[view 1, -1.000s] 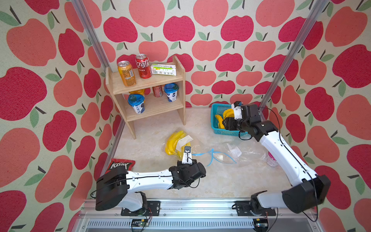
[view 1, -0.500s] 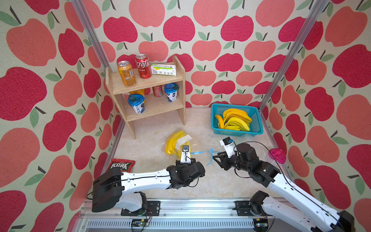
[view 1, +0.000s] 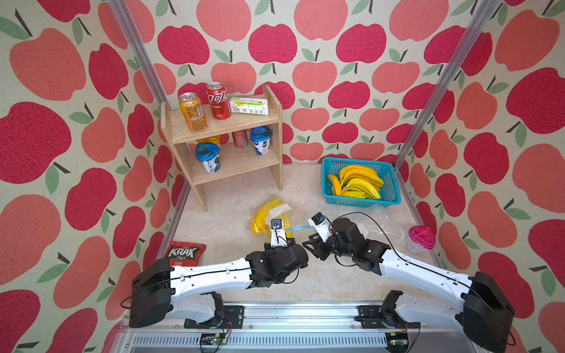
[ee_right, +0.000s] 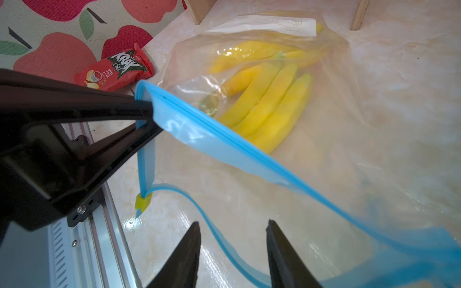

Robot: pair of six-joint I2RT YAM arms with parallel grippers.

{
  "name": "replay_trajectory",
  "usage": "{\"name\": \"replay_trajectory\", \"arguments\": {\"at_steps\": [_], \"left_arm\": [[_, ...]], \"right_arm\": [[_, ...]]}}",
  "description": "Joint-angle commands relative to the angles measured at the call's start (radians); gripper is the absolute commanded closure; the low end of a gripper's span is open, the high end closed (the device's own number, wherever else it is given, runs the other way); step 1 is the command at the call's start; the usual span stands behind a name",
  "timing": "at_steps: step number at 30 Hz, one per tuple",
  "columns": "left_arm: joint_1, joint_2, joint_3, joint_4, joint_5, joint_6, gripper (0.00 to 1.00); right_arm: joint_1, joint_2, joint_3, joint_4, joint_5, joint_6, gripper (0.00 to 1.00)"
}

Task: Open the zip-top bag and take out the banana
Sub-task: Pick up the banana from the zipper food storage bag.

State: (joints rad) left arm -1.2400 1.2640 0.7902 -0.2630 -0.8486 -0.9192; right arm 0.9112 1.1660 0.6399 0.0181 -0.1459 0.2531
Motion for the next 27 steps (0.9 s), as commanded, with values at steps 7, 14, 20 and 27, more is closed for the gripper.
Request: {"name": "replay_trajectory", "arguments": {"at_steps": [7, 14, 20, 27], "left_arm": [[0.007, -0.004, -0.025, -0.015, 0.012, -0.021, 1.00], [0.010, -0.021, -0.051, 0.030, 0.028, -0.024, 1.00], [0.013, -0.023, -0.052, 0.036, 0.032, -0.021, 1.00], [0.013, -0.046, -0.076, 0.050, 0.036, -0.029, 1.00]], "right_arm": [[0.051, 0.165, 0.056, 0.185, -0.047, -0.020, 0.50], [0.061, 0.280, 0.102, 0.273, -0.066, -0.015, 0.43], [0.061, 0.345, 0.136, 0.296, -0.133, -0.032, 0.38], [0.061, 0.418, 0.183, 0.310, -0.184, -0.079, 0.34]]}}
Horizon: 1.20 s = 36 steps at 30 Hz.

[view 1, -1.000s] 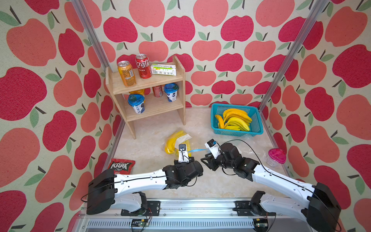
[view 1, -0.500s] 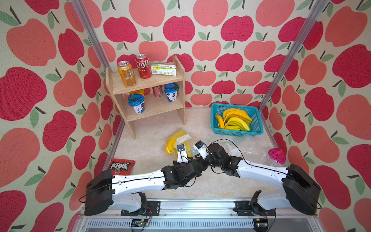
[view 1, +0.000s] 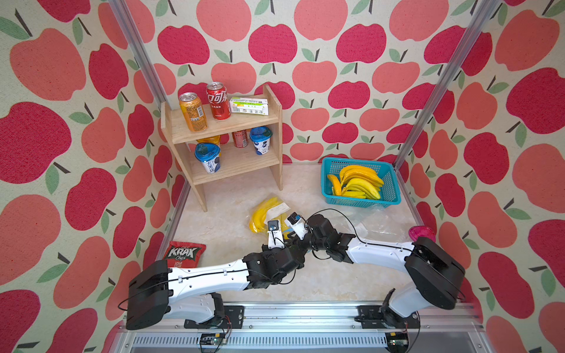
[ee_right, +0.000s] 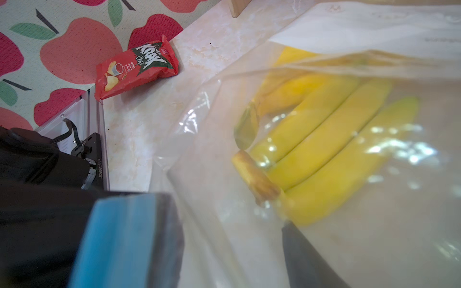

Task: Open the zip-top bag and take out the banana
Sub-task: Pick up the banana from the zipper food storage bag.

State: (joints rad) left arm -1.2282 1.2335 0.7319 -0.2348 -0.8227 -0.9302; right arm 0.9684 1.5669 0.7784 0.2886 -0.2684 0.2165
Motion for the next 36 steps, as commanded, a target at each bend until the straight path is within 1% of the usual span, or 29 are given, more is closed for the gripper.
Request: {"name": "replay_trajectory", "arguments": {"at_steps": [1, 6, 13, 18, 21, 23, 26, 28, 31, 32, 36], "left_arm": [[0.000, -0.017, -0.019, 0.021, 0.009, -0.019, 1.00], [0.001, -0.025, -0.026, 0.015, 0.008, -0.034, 1.00], [0.001, -0.059, -0.059, 0.036, 0.016, -0.047, 1.00], [0.003, -0.082, -0.075, 0.048, 0.020, -0.050, 1.00], [0.003, -0.087, -0.071, 0.020, 0.017, -0.062, 1.00], [0.003, -0.088, -0.072, 0.010, 0.011, -0.068, 1.00], [0.005, -0.090, -0.075, 0.008, 0.008, -0.071, 1.00], [0.009, -0.088, -0.079, 0.008, 0.010, -0.075, 1.00], [0.015, -0.085, -0.083, 0.007, 0.014, -0.083, 1.00], [0.016, -0.085, -0.083, 0.007, 0.016, -0.082, 1.00], [0.018, -0.094, -0.078, -0.017, 0.006, -0.087, 1.00]], "right_arm": [[0.004, 0.021, 0.045, 0.050, -0.068, -0.042, 0.34], [0.004, 0.052, 0.048, 0.110, -0.083, -0.055, 0.33], [0.002, 0.110, 0.014, 0.296, -0.006, -0.062, 0.31], [-0.002, 0.170, 0.043, 0.367, -0.013, -0.075, 0.32], [-0.005, 0.189, 0.067, 0.362, -0.045, -0.063, 0.34], [-0.005, 0.190, 0.078, 0.329, -0.061, -0.066, 0.38], [-0.008, 0.159, 0.064, 0.288, -0.066, -0.066, 0.54], [-0.007, 0.130, 0.046, 0.273, -0.068, -0.070, 0.58], [-0.010, 0.114, 0.043, 0.249, -0.067, -0.084, 0.75], [-0.011, 0.117, 0.050, 0.239, -0.071, -0.088, 0.78], [-0.012, 0.140, 0.082, 0.204, -0.094, -0.078, 0.81]]}}
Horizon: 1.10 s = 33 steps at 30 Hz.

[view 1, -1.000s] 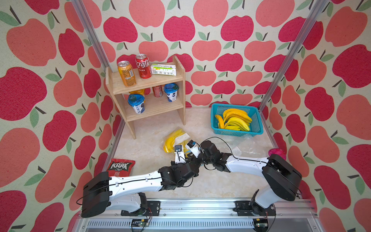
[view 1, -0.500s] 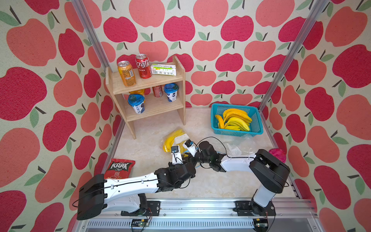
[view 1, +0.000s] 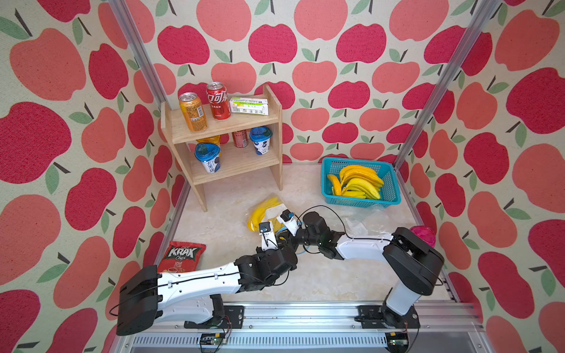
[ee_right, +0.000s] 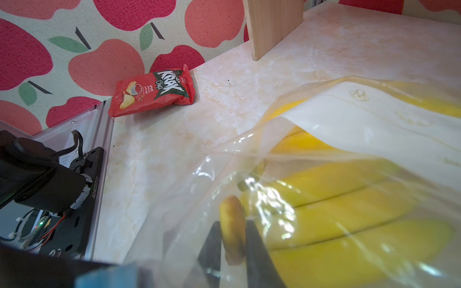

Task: Open the zip-top bag and take out the banana
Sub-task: Pick up the banana from the zipper food storage bag.

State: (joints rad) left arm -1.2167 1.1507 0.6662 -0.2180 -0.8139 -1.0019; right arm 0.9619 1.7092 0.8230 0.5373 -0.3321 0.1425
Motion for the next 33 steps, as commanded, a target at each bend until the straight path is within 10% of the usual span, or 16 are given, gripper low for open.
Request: {"name": "replay_trajectory", "arguments": {"at_steps": [1, 4, 10, 26, 33], "left_arm": [[0.006, -0.016, -0.013, -0.051, -0.011, -0.025, 1.00], [0.007, -0.037, -0.023, -0.066, -0.021, -0.037, 1.00], [0.008, -0.044, -0.030, -0.063, -0.020, -0.044, 1.00], [0.009, -0.046, -0.031, -0.096, -0.035, -0.073, 1.00], [0.023, -0.048, -0.040, -0.155, -0.057, -0.122, 1.00]], "right_arm": [[-0.006, -0.003, 0.042, -0.062, -0.027, -0.007, 0.81], [-0.001, 0.001, 0.063, -0.151, 0.017, -0.040, 0.46], [0.006, 0.059, 0.100, -0.155, 0.007, -0.034, 0.44], [0.009, 0.028, 0.103, -0.210, -0.019, -0.009, 0.85], [0.009, -0.108, 0.032, -0.266, -0.047, 0.070, 0.86]]}}
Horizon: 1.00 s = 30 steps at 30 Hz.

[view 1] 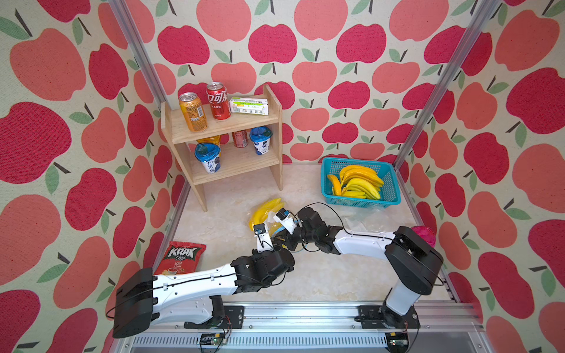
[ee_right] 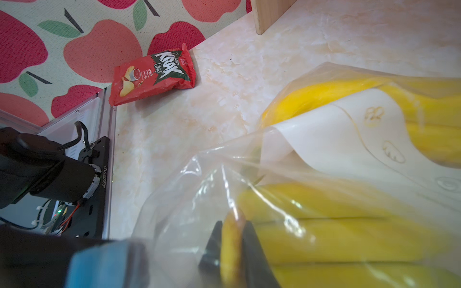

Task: Open the zip-top bag and take out the banana
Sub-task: Pick up the banana from the zipper food storage bag.

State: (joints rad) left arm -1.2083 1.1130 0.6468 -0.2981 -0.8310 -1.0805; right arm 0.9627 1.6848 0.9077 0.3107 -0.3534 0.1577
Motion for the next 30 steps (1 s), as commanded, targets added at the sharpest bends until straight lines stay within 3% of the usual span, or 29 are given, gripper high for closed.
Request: {"name": "replay_trajectory", "arguments": {"at_steps": [1, 16, 22, 30], "left_arm": [[0.021, -0.012, -0.027, -0.071, -0.033, -0.045, 1.00], [0.102, 0.042, 0.001, 0.013, 0.047, 0.049, 1.00], [0.105, 0.080, 0.029, 0.013, 0.062, 0.066, 1.00], [0.104, 0.106, 0.042, 0.014, 0.074, 0.082, 1.00]], "right_arm": [[0.008, -0.102, -0.068, -0.040, -0.036, 0.058, 0.85], [0.009, -0.353, -0.251, -0.026, -0.148, 0.085, 0.86], [0.008, -0.530, -0.289, 0.020, -0.156, 0.136, 0.85], [-0.096, -0.603, -0.328, 0.129, -0.176, 0.373, 0.84]]}}
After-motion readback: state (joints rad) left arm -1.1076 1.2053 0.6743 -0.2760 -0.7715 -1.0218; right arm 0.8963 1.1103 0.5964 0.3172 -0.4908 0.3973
